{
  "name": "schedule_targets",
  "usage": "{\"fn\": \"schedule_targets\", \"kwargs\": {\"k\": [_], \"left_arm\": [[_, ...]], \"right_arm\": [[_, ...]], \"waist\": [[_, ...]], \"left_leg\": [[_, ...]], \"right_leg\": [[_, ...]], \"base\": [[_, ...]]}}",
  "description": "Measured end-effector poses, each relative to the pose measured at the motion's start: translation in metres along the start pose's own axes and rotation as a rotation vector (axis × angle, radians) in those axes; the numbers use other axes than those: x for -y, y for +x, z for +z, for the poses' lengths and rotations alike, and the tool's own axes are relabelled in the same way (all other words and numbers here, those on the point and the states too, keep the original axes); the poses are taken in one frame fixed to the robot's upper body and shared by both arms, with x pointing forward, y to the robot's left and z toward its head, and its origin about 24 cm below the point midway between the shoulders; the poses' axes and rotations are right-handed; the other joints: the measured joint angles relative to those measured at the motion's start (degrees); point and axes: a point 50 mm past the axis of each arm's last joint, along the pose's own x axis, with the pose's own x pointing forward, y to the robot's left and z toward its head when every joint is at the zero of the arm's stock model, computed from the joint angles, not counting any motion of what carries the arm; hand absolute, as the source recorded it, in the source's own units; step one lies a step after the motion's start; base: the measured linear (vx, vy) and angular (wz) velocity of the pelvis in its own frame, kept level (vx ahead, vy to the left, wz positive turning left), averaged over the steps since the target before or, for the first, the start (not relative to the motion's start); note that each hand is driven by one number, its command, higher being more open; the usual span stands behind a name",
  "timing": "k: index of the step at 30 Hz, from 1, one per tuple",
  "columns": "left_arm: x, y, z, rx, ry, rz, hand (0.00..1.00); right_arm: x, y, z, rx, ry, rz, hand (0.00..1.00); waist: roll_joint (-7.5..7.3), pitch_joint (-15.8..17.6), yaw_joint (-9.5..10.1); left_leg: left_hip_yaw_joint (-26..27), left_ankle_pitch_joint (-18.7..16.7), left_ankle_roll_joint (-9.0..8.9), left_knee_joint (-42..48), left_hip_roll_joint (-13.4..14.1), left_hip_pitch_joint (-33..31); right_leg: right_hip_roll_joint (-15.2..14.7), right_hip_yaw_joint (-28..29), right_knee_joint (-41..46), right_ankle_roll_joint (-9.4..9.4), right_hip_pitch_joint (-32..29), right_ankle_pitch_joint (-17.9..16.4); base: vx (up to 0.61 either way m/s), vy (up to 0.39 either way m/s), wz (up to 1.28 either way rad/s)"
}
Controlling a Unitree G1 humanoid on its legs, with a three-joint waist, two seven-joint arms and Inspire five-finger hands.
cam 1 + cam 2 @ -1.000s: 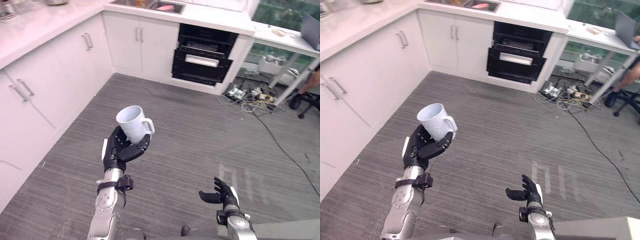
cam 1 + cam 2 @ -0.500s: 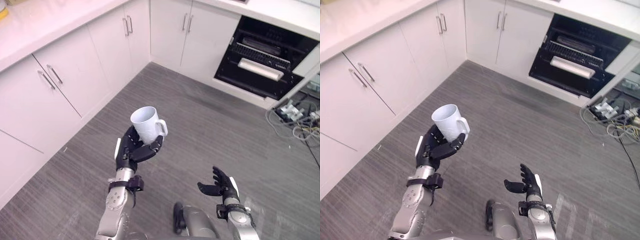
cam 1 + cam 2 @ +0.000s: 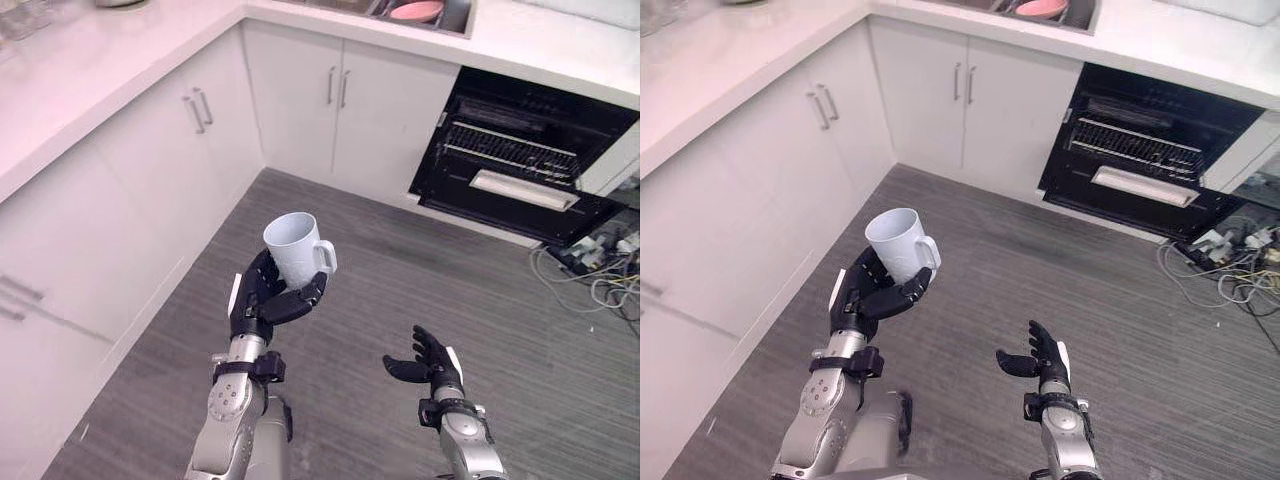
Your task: Walk over to the sink, pick up the cup, carry it to the dishwasher, place the cup inside the dishwasher, then close the dishwasher door
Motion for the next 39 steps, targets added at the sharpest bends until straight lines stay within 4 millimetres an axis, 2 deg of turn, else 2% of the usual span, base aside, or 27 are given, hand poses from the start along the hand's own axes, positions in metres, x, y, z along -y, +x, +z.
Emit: {"fn": "schedule_targets", "kwargs": {"k": [1,2,3,5,6,7,8,9,10,11,13,15,16,18,19,21,23,25,26,27,29,30,32,33,34,35,39], "left_arm": [[0.0,0.0,0.0,-0.004,0.009,-0.005,0.3],[0.0,-0.001,-0.001,-0.011,0.018,-0.008,0.3],[0.003,-0.001,-0.002,-0.012,0.02,-0.014,0.3],[0.007,-0.001,0.0,-0.004,0.019,-0.033,0.3],[0.011,0.0,0.001,0.003,0.02,-0.064,0.3],[0.016,-0.001,0.001,0.003,0.015,-0.081,0.3],[0.017,-0.001,0.0,0.001,0.013,-0.088,0.3],[0.019,-0.001,-0.002,-0.006,0.011,-0.095,0.3],[0.023,-0.002,-0.012,-0.051,-0.003,-0.094,0.3],[0.024,-0.002,-0.014,-0.063,-0.008,-0.088,0.3],[0.028,0.003,-0.022,-0.092,-0.002,-0.09,0.3],[0.029,-0.001,-0.03,-0.123,-0.028,-0.065,0.3],[0.029,-0.002,-0.029,-0.115,-0.043,-0.053,0.3],[0.025,-0.007,-0.031,-0.125,-0.046,-0.032,0.3],[0.023,-0.009,-0.032,-0.13,-0.043,-0.029,0.3],[0.016,-0.013,-0.036,-0.149,-0.036,-0.003,0.3],[0.01,-0.013,-0.036,-0.15,-0.031,0.026,0.3],[0.006,-0.013,-0.035,-0.145,-0.029,0.047,0.3],[0.006,-0.013,-0.034,-0.141,-0.033,0.059,0.3],[0.007,-0.013,-0.034,-0.142,-0.035,0.06,0.3],[-0.002,-0.012,-0.031,-0.133,0.002,0.079,0.3],[-0.002,-0.01,-0.03,-0.125,0.007,0.077,0.3],[-0.001,-0.011,-0.031,-0.131,0.009,0.073,0.3],[-0.001,-0.011,-0.031,-0.13,0.011,0.071,0.3],[-0.003,-0.011,-0.03,-0.128,0.031,0.071,0.3],[-0.005,-0.012,-0.03,-0.129,0.04,0.072,0.3],[-0.008,-0.008,-0.024,-0.095,0.057,0.08,0.3]], "right_arm": [[-0.002,0.0,0.0,0.001,0.005,0.002,0.9],[-0.004,0.0,0.001,0.006,0.007,0.01,0.9],[-0.007,-0.001,0.004,0.02,0.005,0.022,0.9],[-0.014,-0.002,0.008,0.04,-0.001,0.05,0.9],[-0.02,-0.003,0.011,0.058,-0.016,0.08,0.9],[-0.022,-0.003,0.014,0.073,-0.028,0.092,0.9],[-0.022,-0.003,0.016,0.079,-0.028,0.094,0.9],[-0.021,-0.002,0.016,0.082,-0.033,0.094,0.9],[-0.013,-0.001,0.014,0.072,-0.066,0.08,0.9],[-0.01,0.001,0.017,0.078,-0.073,0.076,0.9],[-0.001,0.002,0.019,0.083,-0.081,0.052,0.9],[0.002,-0.004,0.011,0.065,-0.078,0.042,0.9],[0.002,-0.008,0.014,0.086,-0.068,0.035,0.9],[-0.004,-0.009,0.023,0.129,-0.046,0.036,0.9],[-0.007,-0.008,0.026,0.139,-0.045,0.045,0.9],[-0.013,-0.006,0.035,0.175,-0.03,0.062,0.9],[-0.014,-0.004,0.04,0.19,-0.028,0.062,0.9],[-0.013,-0.003,0.046,0.21,-0.031,0.053,0.9],[-0.008,-0.003,0.05,0.23,-0.041,0.042,0.9],[-0.005,-0.003,0.052,0.241,-0.05,0.033,0.9],[-0.016,-0.007,0.057,0.262,-0.006,0.052,0.9],[-0.018,-0.008,0.063,0.287,-0.001,0.058,0.9],[-0.024,-0.013,0.08,0.367,0.005,0.091,0.9],[-0.026,-0.014,0.083,0.382,0.006,0.102,0.9],[-0.035,-0.015,0.09,0.407,0.001,0.146,0.9],[-0.04,-0.015,0.093,0.416,-0.001,0.167,0.9],[-0.059,-0.023,0.109,0.489,0.019,0.288,0.9]], "waist": [[-0.82,0.1,-0.41],[-1.35,0.1,-0.56],[-0.66,0.5,-0.72],[0.21,0.9,-1.32],[-0.2,0.2,-2.1],[-0.34,-0.6,-2.78],[-0.55,-1.0,-3.01],[-1.39,-1.7,-3.61],[1.95,-2.9,-4.46],[2.93,-3.4,-4.35],[3.68,-3.2,-4.83],[4.92,-2.7,-4.53],[6.08,-2.4,-3.14],[6.81,-2.7,-1.32],[6.54,-2.7,-1.01],[6.45,-2.4,0.35],[5.77,-1.6,1.19],[5.82,-1.7,1.2],[7.15,-2.4,1.24],[8.74,-2.7,1.06],[4.74,-2.7,0.33],[4.25,-2.5,0.16],[4.1,-2.6,0.16],[4.07,-2.6,0.39],[3.65,-2.6,0.75],[3.62,-2.6,0.66],[3.6,-2.7,0.17]], "left_leg": [[0.5,-0.3,0.2,-2.0,-0.3,2.7],[2.4,-2.1,1.08,-5.1,-0.1,7.9],[3.9,-3.8,0.83,-7.9,0.8,13.3],[6.1,-5.5,0.04,-11.6,1.9,19.7],[7.9,-6.4,-0.98,-15.1,1.9,24.5],[9.2,-7.1,-2.53,-17.9,1.7,27.8],[9.6,-7.5,-2.98,-19.2,1.3,29.6],[9.5,-7.8,-3.17,-20.7,0.4,32.5],[8.4,-7.7,-3.05,-22.1,1.9,34.7],[7.9,-6.4,-3.52,-21.9,2.4,34.6],[3.9,-0.4,-5.38,-13.9,2.3,34.2],[-0.2,9.8,-8.88,5.7,5.0,29.3],[-0.4,10.7,-8.95,22.3,7.9,22.4],[1.8,6.3,-6.11,36.8,11.9,11.8],[2.6,4.7,-4.98,37.1,12.2,9.3],[2.9,0.0,-2.8,30.7,11.4,1.0],[0.7,-1.5,-3.02,17.8,8.0,-1.1],[-5.0,0.5,-4.05,-0.3,3.9,-0.2],[-9.8,5.4,-4.18,-13.4,2.8,1.6],[-11.4,13.6,-6.65,-15.7,3.2,2.8],[-8.7,10.6,-3.8,-12.0,-0.5,3.2],[-7.7,8.9,-3.07,-10.1,-1.1,2.7],[-2.6,3.1,-1.17,-4.6,-1.8,3.0],[-1.1,2.6,-0.68,-4.5,-1.9,3.9],[3.2,1.9,1.03,-5.7,-1.7,7.1],[4.5,1.7,1.45,-6.6,-1.9,8.6],[10.8,1.4,2.02,-13.1,-1.1,16.5]], "right_leg": [[-1.3,-1.1,5.9,-1.93,-3.0,5.7],[-2.5,-3.0,16.4,-6.91,-9.2,-0.5],[-1.9,-6.4,20.5,-9.14,-14.7,-7.0],[-0.9,-11.8,17.6,-9.5,-20.9,-11.2],[-0.3,-16.6,8.8,-9.55,-26.5,-12.4],[0.6,-20.9,-4.0,-9.9,-29.1,-10.1],[1.3,-22.5,-10.5,-10.22,-30.0,-7.7],[2.5,-22.9,-16.7,-13.64,-30.6,1.1],[4.7,-23.3,-16.8,-17.35,-29.8,5.7],[5.1,-23.3,-15.7,-19.12,-29.8,4.3],[3.8,-23.7,-9.5,-19.62,-28.0,-1.9],[6.1,-25.0,-14.7,-18.77,-18.0,-4.7],[9.2,-23.4,-20.3,-17.45,-12.1,-5.5],[12.4,-20.0,-25.7,-17.62,-5.3,-5.6],[12.4,-19.0,-27.1,-17.61,-3.8,-5.7],[11.8,-14.2,-30.6,-16.89,1.0,-5.7],[9.4,-11.1,-31.3,-15.27,3.8,-6.5],[7.0,-8.7,-31.1,-12.7,5.2,-8.0],[6.7,-6.6,-31.2,-9.66,5.7,-9.9],[7.1,-4.8,-31.3,-8.19,6.7,-11.1],[2.4,-1.8,-31.0,-7.11,7.2,-12.2],[1.4,-1.0,-30.5,-6.39,7.2,-12.5],[-1.5,2.4,-25.9,-5.22,5.2,-13.2],[-2.0,3.2,-22.9,-4.9,3.9,-13.2],[-3.7,3.5,-14.5,-2.26,-0.5,-12.4],[-4.5,2.8,-11.8,-1.65,-1.9,-12.3],[-3.4,-7.1,-8.7,-3.65,-9.6,-13.4]], "base": [[0.51,0.095,-0.54],[0.47,0.056,-0.66],[0.48,0.071,-0.7],[0.55,0.073,-0.59],[0.74,0.056,-0.53],[0.66,0.03,-0.38],[0.75,0.025,-0.21],[0.81,0.026,-0.07],[0.81,0.032,-0.14],[0.63,0.021,-0.18],[0.71,-0.028,-0.05],[0.74,-0.073,-0.04],[0.71,0.003,-0.54],[0.49,0.086,-0.8],[0.4,0.09,-0.77],[0.52,0.179,-0.89],[0.53,0.322,-0.96],[0.4,0.356,-0.94],[0.29,0.344,-0.88],[0.36,0.474,-0.91],[0.33,0.426,-0.59],[0.34,0.406,-0.69],[0.29,0.369,-0.85],[0.23,0.293,-1.11],[0.22,0.262,-1.08],[0.21,0.217,-1.2],[0.14,0.118,-0.76]]}}
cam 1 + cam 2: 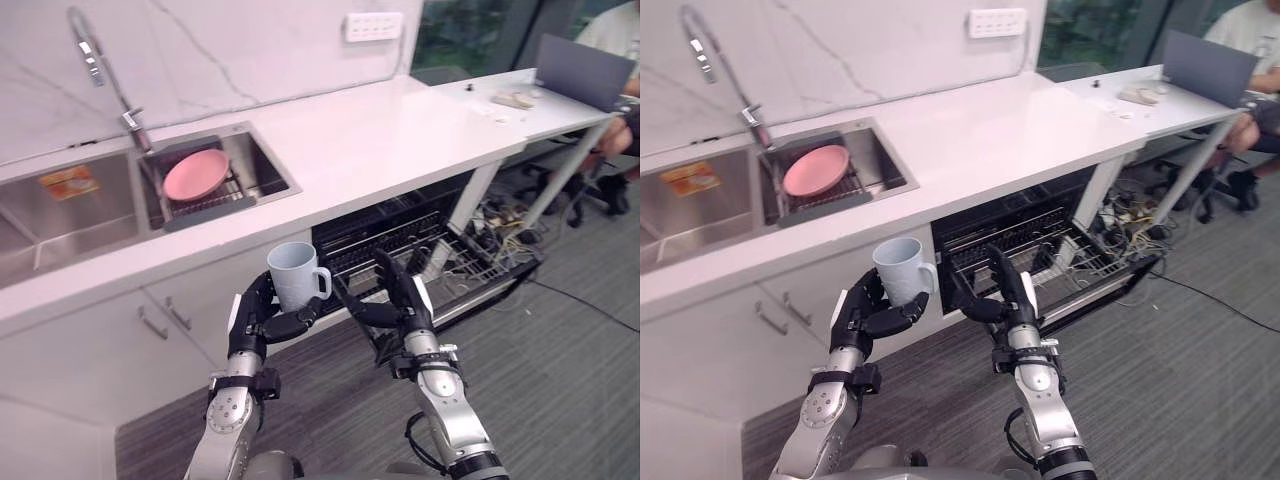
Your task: Walk over to the sink, pick up the cup, carry it to the dishwasher, place the cup inside the dishwasher, then close the dishwasher door
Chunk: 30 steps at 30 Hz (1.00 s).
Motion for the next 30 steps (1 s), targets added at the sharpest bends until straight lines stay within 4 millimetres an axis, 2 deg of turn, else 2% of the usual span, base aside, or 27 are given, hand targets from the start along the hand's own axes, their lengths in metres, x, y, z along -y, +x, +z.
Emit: {"fn": "schedule_targets", "kwargs": {"k": [1,2,3,5,7,9,14,18,22,26,30], "left_arm": [[-0.001,0.0,0.001,0.006,0.0,0.005,0.3],[-0.004,0.002,0.003,0.017,0.006,0.019,0.3],[-0.004,0.004,0.002,0.013,0.005,0.023,0.3],[0.0,0.006,0.002,0.014,-0.012,0.024,0.3],[0.0,0.009,0.002,0.018,-0.01,0.022,0.3],[0.001,0.014,0.005,0.032,-0.011,0.016,0.3],[-0.001,0.023,0.008,0.04,0.0,0.017,0.3],[-0.002,0.023,0.007,0.034,-0.006,0.0,0.3],[0.004,0.025,-0.003,-0.01,0.021,-0.053,0.3],[0.012,0.023,-0.008,-0.03,0.04,-0.128,0.3],[0.024,0.024,-0.007,-0.027,0.04,-0.217,0.3]], "right_arm": [[-0.003,0.001,0.003,0.015,0.004,0.014,0.9],[-0.007,0.004,0.009,0.042,0.01,0.039,0.9],[-0.007,0.006,0.011,0.053,0.019,0.057,0.9],[-0.005,0.005,0.013,0.058,0.01,0.091,0.9],[-0.003,0.005,0.013,0.056,0.033,0.101,0.9],[-0.002,0.005,0.022,0.092,0.082,0.111,0.9],[-0.006,0.004,0.04,0.165,0.168,0.178,0.9],[-0.016,0.003,0.04,0.16,0.187,0.253,0.9],[-0.025,0.005,0.043,0.168,0.174,0.321,0.9],[-0.024,0.01,0.043,0.162,0.159,0.323,0.9],[-0.02,0.016,0.033,0.114,0.132,0.311,0.9]], "waist": [[-0.17,-0.1,-0.03],[-0.82,-0.5,-0.06],[-0.04,-0.8,-0.66],[1.78,-1.3,-0.63],[1.75,-1.2,-0.65],[1.78,-1.2,-1.61],[1.86,-1.3,-1.62],[1.86,-1.4,-1.55],[1.89,-1.4,-1.51],[1.83,-1.5,-1.62],[1.81,-2.3,-1.65]], "left_leg": [[0.7,0.0,-0.01,-0.4,0.0,0.6],[1.2,0.0,-0.05,-0.4,-0.4,1.0],[0.4,-0.1,-0.27,-0.5,-0.2,0.9],[-2.6,0.1,-1.06,-2.1,1.6,1.7],[-3.2,0.5,-1.76,-4.3,2.3,4.1],[-2.7,1.4,-2.68,-7.1,2.2,5.9],[-1.5,2.8,-2.53,-10.3,1.3,7.3],[-1.4,3.9,-2.47,-12.0,1.0,7.3],[-1.5,5.1,-2.46,-13.8,0.8,7.3],[-1.7,6.0,-2.47,-15.2,0.7,7.1],[-1.7,6.7,-2.47,-15.8,0.6,6.3]], "right_leg": [[0.2,-2.1,-1.9,-1.09,-0.8,0.9],[1.2,-5.3,-7.0,-2.36,-1.9,3.3],[2.2,-5.1,-8.9,-2.24,-1.0,4.4],[5.3,-4.5,-16.7,-3.19,2.8,8.5],[7.0,-3.8,-22.0,-3.56,6.1,11.0],[7.7,-3.1,-26.8,-3.35,8.5,13.4],[7.7,-1.8,-30.6,-3.05,9.5,15.5],[7.7,-1.7,-32.7,-3.07,9.5,16.6],[8.0,-1.1,-34.5,-3.4,9.4,17.9],[8.2,-0.5,-34.7,-3.58,8.4,18.5],[8.2,-0.4,-35.3,-3.64,7.6,19.3]], "base": [[0.11,0.01,-0.61],[0.12,-0.042,-0.39],[0.12,-0.04,-0.38],[0.12,-0.026,-0.41],[0.07,-0.02,-0.39],[0.02,0.008,-0.21],[0.0,0.021,-0.12],[0.0,0.0,0.0],[-0.01,-0.026,-0.07],[-0.03,-0.034,-0.09],[-0.04,-0.018,-0.01]]}}
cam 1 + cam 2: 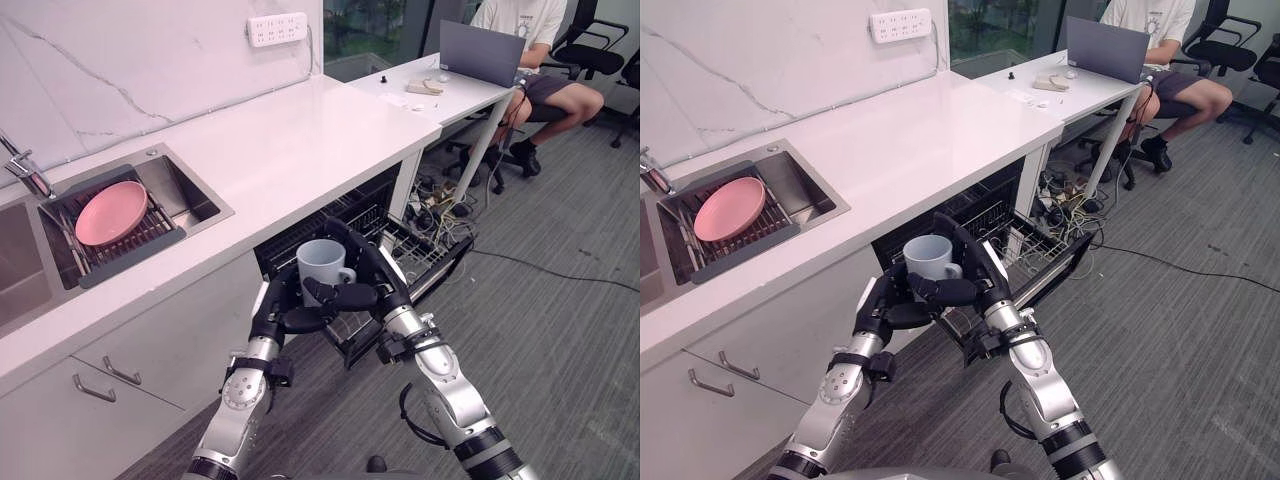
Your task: Walk over to the sink, pick up the cup, carry it to the dishwasher, place the cup inside the dishwasher, then close the dishwasher door
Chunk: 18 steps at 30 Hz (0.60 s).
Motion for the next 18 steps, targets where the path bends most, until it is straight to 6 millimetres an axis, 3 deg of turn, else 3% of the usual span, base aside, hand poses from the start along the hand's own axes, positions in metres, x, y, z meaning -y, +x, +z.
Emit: {"fn": "schedule_targets", "kwargs": {"k": [2,3,12,17,18], "left_arm": [[0.001,0.001,0.001,0.001,0.007,-0.027,0.3],[0.002,0.002,0.002,0.003,0.014,-0.038,0.3],[0.003,0.004,0.011,0.033,0.041,-0.078,0.3],[0.004,0.005,0.017,0.06,0.039,-0.076,0.3],[0.004,0.005,0.018,0.062,0.039,-0.074,0.9]], "right_arm": [[0.003,0.003,-0.002,-0.016,-0.01,-0.004,0.9],[0.004,0.004,-0.003,-0.022,-0.014,-0.006,0.3],[0.01,0.014,-0.004,-0.037,0.026,-0.014,0.3],[0.011,0.017,0.001,-0.004,0.046,-0.03,0.3],[0.011,0.017,0.001,-0.001,0.048,-0.031,0.3]], "waist": [[0.0,-0.1,0.05],[-0.03,-0.2,0.08],[-0.34,-0.5,0.35],[-1.29,-1.1,0.54],[-1.47,-1.2,0.56]], "left_leg": [[-0.1,0.2,-0.01,-0.1,0.0,-0.1],[-0.2,0.4,0.02,-0.3,-0.1,-0.4],[-1.9,1.3,0.01,-0.5,-0.4,-2.2],[-2.7,1.5,-0.07,-0.3,-0.4,-3.3],[-2.9,1.5,-0.07,-0.1,-0.4,-3.6]], "right_leg": [[0.0,0.0,-0.3,-0.04,0.0,0.3],[-0.1,-0.1,-0.6,-0.03,-0.1,0.6],[-0.4,-1.7,-1.0,0.0,-0.9,1.2],[-0.4,-2.4,-1.0,-0.01,-1.5,1.2],[-0.4,-2.6,-1.0,-0.01,-1.6,1.2]], "base": [[-0.04,-0.015,0.01],[-0.06,-0.018,0.04],[-0.03,-0.013,0.1],[-0.02,-0.016,0.08],[-0.01,-0.009,0.06]]}}
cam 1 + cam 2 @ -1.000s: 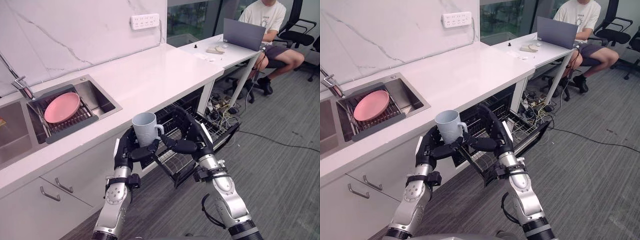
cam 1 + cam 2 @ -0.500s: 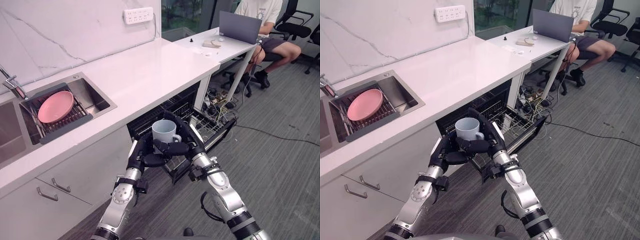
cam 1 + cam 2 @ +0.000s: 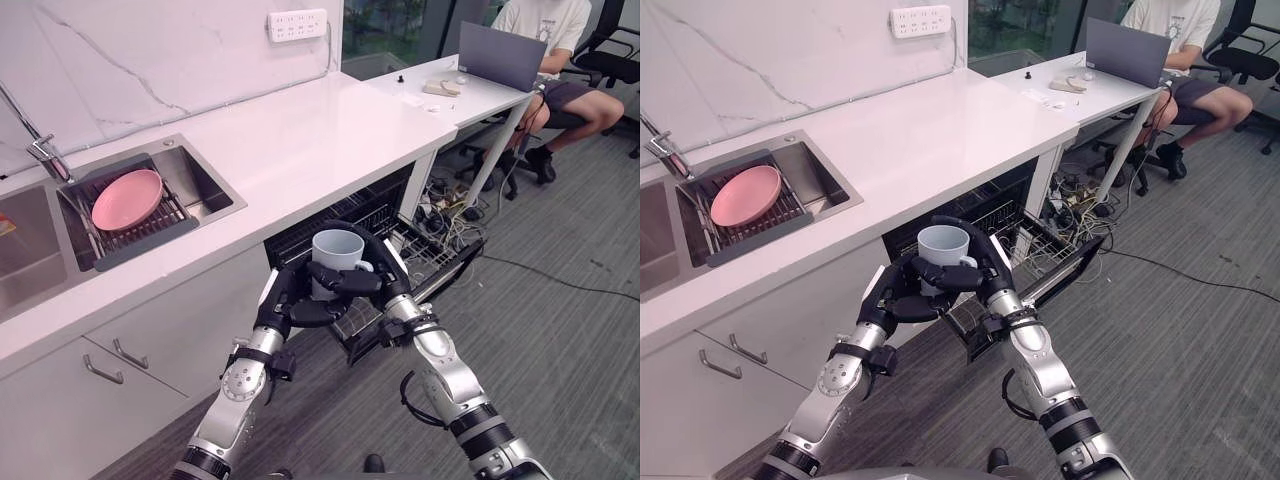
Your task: Walk over to the sink, pick up the cup, carry it to the dishwasher, place the cup inside the dishwasher, then close the dishwasher door
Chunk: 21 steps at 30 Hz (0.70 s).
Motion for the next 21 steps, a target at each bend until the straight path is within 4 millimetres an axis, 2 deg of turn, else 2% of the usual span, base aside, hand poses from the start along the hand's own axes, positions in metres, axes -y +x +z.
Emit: {"fn": "schedule_targets", "kwargs": {"k": [7,13,16,18,21], "left_arm": [[0.004,0.001,0.008,0.044,0.085,-0.009,0.9],[0.009,-0.004,0.01,0.066,0.03,0.068,0.9],[0.009,-0.004,0.009,0.064,0.021,0.074,0.9],[0.009,-0.005,0.005,0.046,0.021,0.077,0.9],[0.003,-0.003,-0.004,0.006,0.026,0.098,0.9]], "right_arm": [[0.004,0.002,0.007,0.043,0.008,-0.061,0.3],[-0.006,0.007,0.019,0.103,-0.214,-0.053,0.3],[-0.008,0.013,0.023,0.121,-0.355,-0.044,0.3],[-0.007,0.019,0.019,0.109,-0.391,-0.034,0.3],[-0.004,0.035,0.016,0.07,-0.442,-0.022,0.3]], "waist": [[-0.7,-0.4,1.38],[-1.18,-0.2,1.62],[-2.1,0.4,2.4],[-2.67,1.4,2.97],[-2.81,6.4,3.83]], "left_leg": [[-0.6,0.0,0.01,0.2,0.0,-0.6],[-2.0,1.0,-0.04,-1.4,-0.4,-1.6],[-3.7,1.2,-0.06,-0.4,-0.3,-4.3],[-4.8,1.2,-0.1,0.7,-0.3,-6.2],[-7.1,1.2,-0.09,3.4,-0.4,-9.2]], "right_leg": [[0.0,-0.7,0.0,-0.04,-0.1,-0.1],[-0.3,-2.2,0.2,-0.02,-1.0,-0.4],[-0.3,-3.8,0.7,-0.1,-2.8,-0.7],[-0.3,-4.8,1.2,-0.23,-3.8,-0.8],[-0.7,-7.0,3.5,-0.37,-5.5,-1.7]], "base": [[-0.01,-0.008,0.06],[-0.01,-0.009,0.14],[0.0,-0.024,0.28],[-0.01,-0.023,0.32],[-0.06,-0.006,0.38]]}}
